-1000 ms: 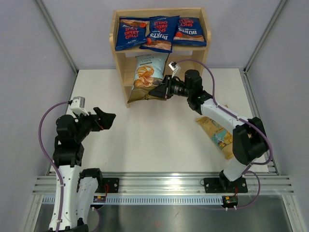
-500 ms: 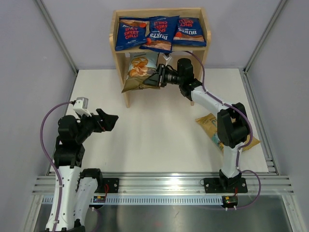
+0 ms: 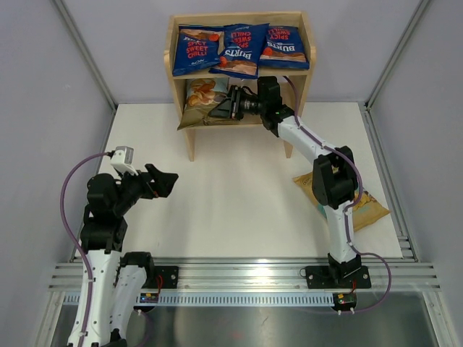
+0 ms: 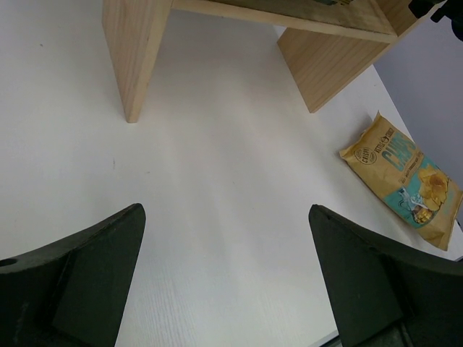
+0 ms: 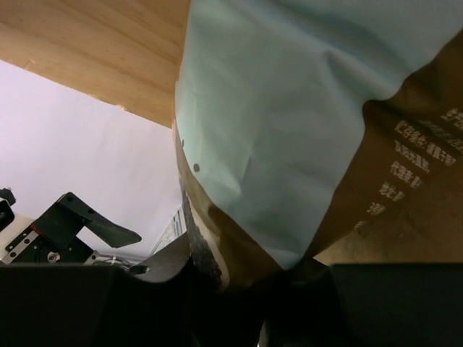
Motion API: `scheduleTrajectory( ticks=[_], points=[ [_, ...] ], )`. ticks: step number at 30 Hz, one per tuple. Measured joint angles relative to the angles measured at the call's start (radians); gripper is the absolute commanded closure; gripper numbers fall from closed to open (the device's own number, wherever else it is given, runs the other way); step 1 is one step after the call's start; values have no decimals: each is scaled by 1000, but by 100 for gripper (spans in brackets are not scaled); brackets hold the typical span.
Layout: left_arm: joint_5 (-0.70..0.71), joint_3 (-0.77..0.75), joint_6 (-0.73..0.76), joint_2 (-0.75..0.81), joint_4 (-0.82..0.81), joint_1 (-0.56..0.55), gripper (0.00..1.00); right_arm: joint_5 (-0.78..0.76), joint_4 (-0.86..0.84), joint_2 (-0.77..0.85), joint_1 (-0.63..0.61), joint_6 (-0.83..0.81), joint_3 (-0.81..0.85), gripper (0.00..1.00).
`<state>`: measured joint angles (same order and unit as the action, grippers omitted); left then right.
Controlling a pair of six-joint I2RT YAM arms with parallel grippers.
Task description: Place and organize the chips bags onto the shelf
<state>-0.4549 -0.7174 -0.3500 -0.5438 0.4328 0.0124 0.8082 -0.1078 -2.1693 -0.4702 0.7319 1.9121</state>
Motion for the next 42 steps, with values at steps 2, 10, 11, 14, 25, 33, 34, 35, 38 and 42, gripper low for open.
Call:
scheduleTrajectory(
  ticks=[2,10,11,14,25,33,34,35,38,42],
  points=[
    [0,0,2,0,0,0,1,22,8,-23,1,8,31,66],
    [4,0,6,8,12,-1,1,43,51,-55,5,22,82,55],
    [5,0,6,8,13,-1,1,37,49,-50,5,27,66,42],
    [5,0,8,7,16,-1,1,13,37,-36,6,62,31,30],
    [5,0,14,5,19,-27,1,-115,145,83,8,19,-64,11],
    [-1,0,14,5,19,-32,1,-174,206,168,7,-21,-134,1],
    [-2,0,14,5,19,-32,1,-186,220,180,7,-31,-142,0],
    [-1,0,14,5,19,-32,1,-198,237,193,7,-41,-151,1],
    [-1,0,14,5,19,-32,1,-232,292,235,6,-76,-188,0],
    [3,0,14,5,22,-32,1,-284,371,299,7,-126,-238,0]
  ],
)
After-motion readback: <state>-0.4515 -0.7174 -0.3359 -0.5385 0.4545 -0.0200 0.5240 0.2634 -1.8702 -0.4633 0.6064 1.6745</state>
